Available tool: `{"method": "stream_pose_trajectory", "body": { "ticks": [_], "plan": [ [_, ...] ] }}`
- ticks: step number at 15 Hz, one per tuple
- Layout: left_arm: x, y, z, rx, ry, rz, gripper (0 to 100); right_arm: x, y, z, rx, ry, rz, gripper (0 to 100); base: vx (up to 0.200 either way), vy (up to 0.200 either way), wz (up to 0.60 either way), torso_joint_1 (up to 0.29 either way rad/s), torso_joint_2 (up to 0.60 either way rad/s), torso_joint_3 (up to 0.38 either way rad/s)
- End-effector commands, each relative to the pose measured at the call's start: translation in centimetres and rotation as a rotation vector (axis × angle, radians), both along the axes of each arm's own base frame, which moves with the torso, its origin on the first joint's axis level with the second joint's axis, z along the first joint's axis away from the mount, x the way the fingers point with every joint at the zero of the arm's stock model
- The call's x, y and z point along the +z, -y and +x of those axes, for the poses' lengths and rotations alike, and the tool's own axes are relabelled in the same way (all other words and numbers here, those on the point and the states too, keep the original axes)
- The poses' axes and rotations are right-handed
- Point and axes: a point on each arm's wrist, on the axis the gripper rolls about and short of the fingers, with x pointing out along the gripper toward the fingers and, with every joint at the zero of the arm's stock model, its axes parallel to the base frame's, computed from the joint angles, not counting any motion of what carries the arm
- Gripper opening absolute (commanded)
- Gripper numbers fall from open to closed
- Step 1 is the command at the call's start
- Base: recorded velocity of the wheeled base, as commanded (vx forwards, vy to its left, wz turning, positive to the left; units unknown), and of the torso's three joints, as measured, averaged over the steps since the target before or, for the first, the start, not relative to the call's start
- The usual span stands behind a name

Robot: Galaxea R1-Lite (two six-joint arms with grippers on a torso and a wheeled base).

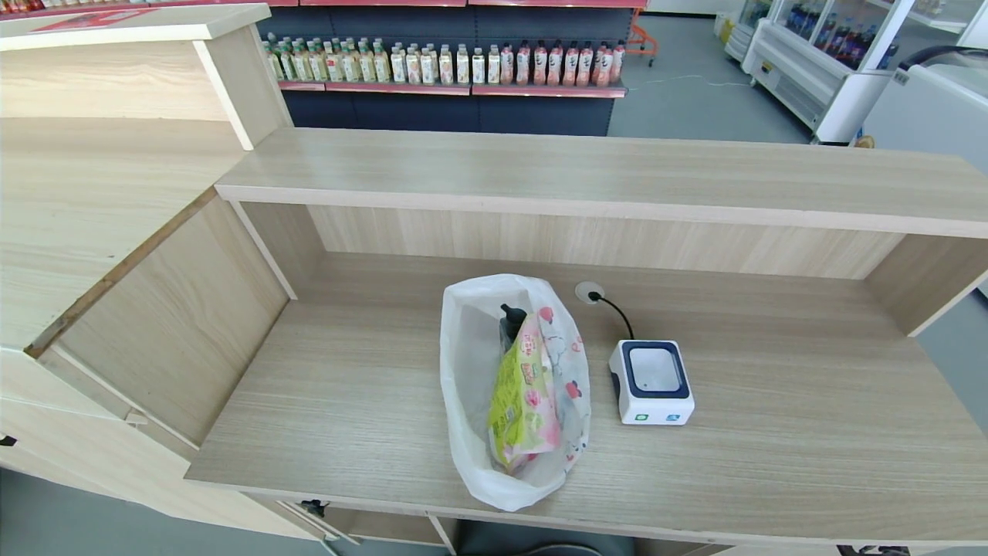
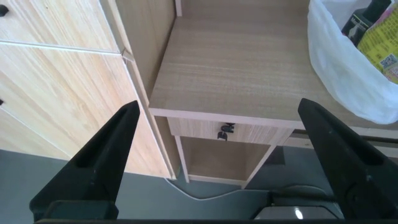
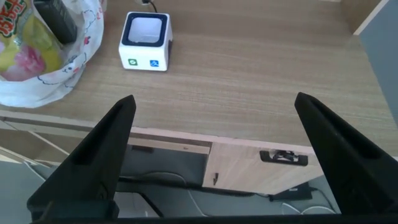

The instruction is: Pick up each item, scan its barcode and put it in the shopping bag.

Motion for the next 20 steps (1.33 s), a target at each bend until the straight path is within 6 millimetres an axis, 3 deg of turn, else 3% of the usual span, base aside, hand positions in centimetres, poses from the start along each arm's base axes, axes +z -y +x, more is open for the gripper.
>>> {"method": "stream_pose_trajectory", "body": {
  "ticks": [1,8,11,17,19,20],
  "plan": [
    [0.0,0.0,0.0,0.001,0.001,0.003,100,0.01,0.0,0.03,0.001,-0.004,0.0,100,0.0,-0.2,0.0,0.017,0.0,0.012],
    [0.0,0.0,0.0,0.002,0.001,0.004,100,0.01,0.0,0.03,0.001,-0.004,0.002,100,0.0,-0.2,0.0,0.002,0.0,0.004],
    [0.0,0.0,0.0,0.002,0.001,-0.002,100,0.01,0.0,0.03,0.001,-0.004,0.002,100,0.0,0.0,0.0,0.0,0.0,0.0],
    [0.0,0.0,0.0,0.002,0.001,-0.004,100,0.01,0.0,0.03,0.001,-0.004,0.003,100,0.2,0.0,0.0,0.002,0.0,0.002],
    [0.0,0.0,0.0,0.002,0.001,-0.004,100,0.01,0.0,0.03,0.001,-0.004,0.008,100,0.0,0.0,0.0,0.0,0.0,0.0],
    [0.0,0.0,0.0,0.002,0.001,-0.004,100,-0.01,0.0,0.03,0.001,-0.005,0.009,0,0.0,0.0,0.0,0.0,0.0,0.0]
  ]
}}
